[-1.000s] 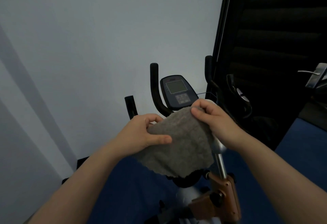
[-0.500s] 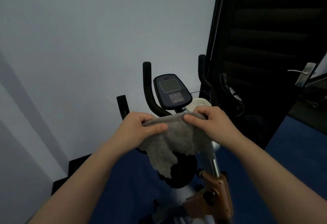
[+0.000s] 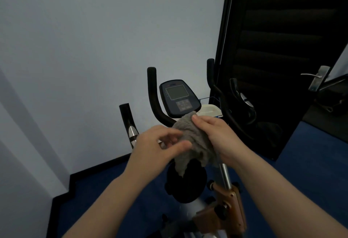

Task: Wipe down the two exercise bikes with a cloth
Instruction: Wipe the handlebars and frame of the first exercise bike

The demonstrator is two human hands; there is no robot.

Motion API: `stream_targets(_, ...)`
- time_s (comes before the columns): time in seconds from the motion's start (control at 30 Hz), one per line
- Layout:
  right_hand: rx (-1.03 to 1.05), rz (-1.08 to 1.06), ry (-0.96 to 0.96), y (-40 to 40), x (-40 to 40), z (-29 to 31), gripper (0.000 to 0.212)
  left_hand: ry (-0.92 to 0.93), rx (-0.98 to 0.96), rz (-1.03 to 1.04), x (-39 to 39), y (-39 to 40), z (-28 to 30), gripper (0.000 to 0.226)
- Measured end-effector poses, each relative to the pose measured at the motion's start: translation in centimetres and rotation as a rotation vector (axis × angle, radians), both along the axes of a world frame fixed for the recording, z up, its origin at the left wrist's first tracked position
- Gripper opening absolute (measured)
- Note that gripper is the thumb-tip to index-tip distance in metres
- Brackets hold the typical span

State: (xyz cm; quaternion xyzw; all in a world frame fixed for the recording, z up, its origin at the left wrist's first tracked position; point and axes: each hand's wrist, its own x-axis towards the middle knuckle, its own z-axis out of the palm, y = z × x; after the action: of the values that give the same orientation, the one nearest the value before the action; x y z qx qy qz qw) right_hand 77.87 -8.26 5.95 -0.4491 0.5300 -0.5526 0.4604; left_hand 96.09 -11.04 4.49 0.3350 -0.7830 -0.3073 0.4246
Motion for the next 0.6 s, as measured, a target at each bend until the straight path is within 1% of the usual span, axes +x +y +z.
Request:
stream_targets(0.03,-0.009,0.021,-0.004,0.1,-0.3,0.1,0.031,0.039,0.012,0.047,0.1,-0.3,0.3,0.052)
stream_targets(0.07,-0.024,0.050,0.003,0.3,-0.6,0.4,0.031,0.049,0.055,0.056,0.2,-0.6,0.7,0.056)
stream_targets(0.13,-0.065,0.117,0.038,0.7,-0.8,1.3,0.032,-0.023,0.191,-0.039,0.1,-1.0,1.1,0.067)
stream_targets(0.17,-0.080,0.143,0.068,0.9,-1.0,1.6,0.033,-0.061,0.259,-0.120,-0.1,-1.0,1.1,0.065)
stream_targets(0.2,-0.093,0.154,0.111,1.1,-1.0,1.9,0.032,-0.068,0.322,-0.197,-0.3,-0.9,1.0,0.057)
stream_targets(0.27,-0.140,0.112,0.247,1.3,-1.2,2.1,0.030,-0.015,0.449,-0.285,-0.7,-0.6,0.6,0.042)
stream_targets(0.3,-0.172,0.070,0.334,1.3,-1.3,2.1,0.029,0.020,0.497,-0.302,-0.8,-0.3,0.3,0.039)
stream_targets(0.37,-0.211,-0.009,0.500,1.5,-1.7,1.7,0.025,0.033,0.535,-0.293,-0.9,-0.2,-0.2,0.039)
stream_targets(0.43,-0.229,-0.046,0.579,1.6,-2.0,0.9,0.022,0.018,0.550,-0.257,-1.1,-0.2,-0.6,0.039)
stream_targets(0.5,-0.239,-0.088,0.581,1.6,-2.4,0.0,0.020,0.062,0.617,-0.225,-1.2,-0.3,-0.7,0.037)
stream_targets(0.6,-0.284,-0.180,0.578,1.5,-2.7,-0.5,0.016,0.190,0.777,-0.171,-1.5,-0.5,-0.6,0.039)
